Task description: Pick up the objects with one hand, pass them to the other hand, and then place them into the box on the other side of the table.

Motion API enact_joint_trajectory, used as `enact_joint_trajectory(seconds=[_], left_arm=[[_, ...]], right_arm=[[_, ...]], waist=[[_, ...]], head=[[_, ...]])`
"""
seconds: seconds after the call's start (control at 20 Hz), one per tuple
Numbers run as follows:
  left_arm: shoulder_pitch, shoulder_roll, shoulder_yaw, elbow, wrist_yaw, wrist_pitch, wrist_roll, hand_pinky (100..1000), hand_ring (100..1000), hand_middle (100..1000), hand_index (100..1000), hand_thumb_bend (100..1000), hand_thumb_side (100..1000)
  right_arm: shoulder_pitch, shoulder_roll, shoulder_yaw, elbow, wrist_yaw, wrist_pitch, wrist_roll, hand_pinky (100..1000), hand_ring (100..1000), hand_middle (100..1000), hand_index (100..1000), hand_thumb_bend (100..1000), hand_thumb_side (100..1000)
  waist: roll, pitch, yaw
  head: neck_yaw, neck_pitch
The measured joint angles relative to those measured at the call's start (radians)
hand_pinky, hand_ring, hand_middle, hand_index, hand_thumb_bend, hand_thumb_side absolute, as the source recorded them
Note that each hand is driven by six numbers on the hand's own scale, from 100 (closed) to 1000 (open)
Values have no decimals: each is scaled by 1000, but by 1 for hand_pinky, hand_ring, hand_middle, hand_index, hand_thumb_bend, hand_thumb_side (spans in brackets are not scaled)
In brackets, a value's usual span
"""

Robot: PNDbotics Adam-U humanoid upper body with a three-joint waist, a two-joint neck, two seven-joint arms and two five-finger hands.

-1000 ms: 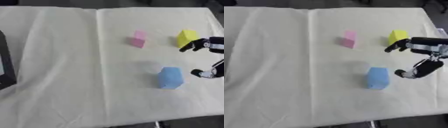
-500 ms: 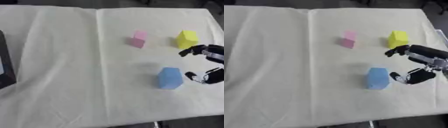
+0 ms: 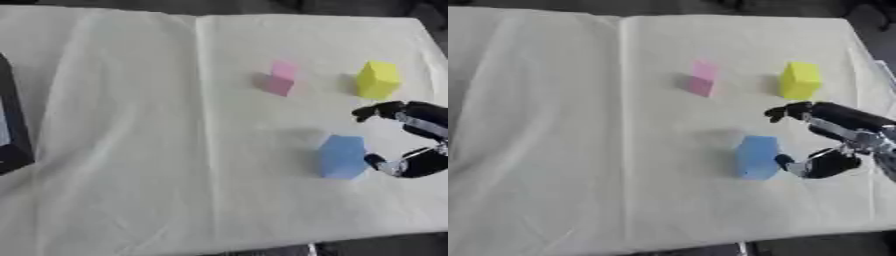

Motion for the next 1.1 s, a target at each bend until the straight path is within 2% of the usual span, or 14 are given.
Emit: enact_joint_trajectory(seconds=[0.2, 0.5, 0.9, 1.1], left_arm=[[3, 0, 4, 0, -1, -2, 2, 773, 782, 850, 955, 399, 1000], [8, 3, 4, 0, -3, -3, 4, 772, 780, 848, 954, 401, 1000], [7, 3, 4, -3, -5, -7, 7, 772, 779, 847, 953, 399, 1000], [7, 3, 4, -6, -5, -7, 6, 772, 779, 847, 952, 399, 1000]], right_arm=[[0, -10, -1, 0, -54, -23, 18, 920, 957, 827, 962, 407, 100], [2, -18, 3, 0, -67, -24, 18, 925, 958, 830, 970, 455, 100], [-6, -15, 29, 0, 20, 17, -10, 926, 956, 836, 968, 490, 100], [-26, -3, 53, 0, 60, 38, -4, 925, 955, 836, 966, 470, 100]], waist=[[-2, 1, -3], [-7, 1, 0], [-7, 4, 13], [-7, 7, 24]], head=[[0, 7], [-1, 7], [-9, 7], [-17, 6]])
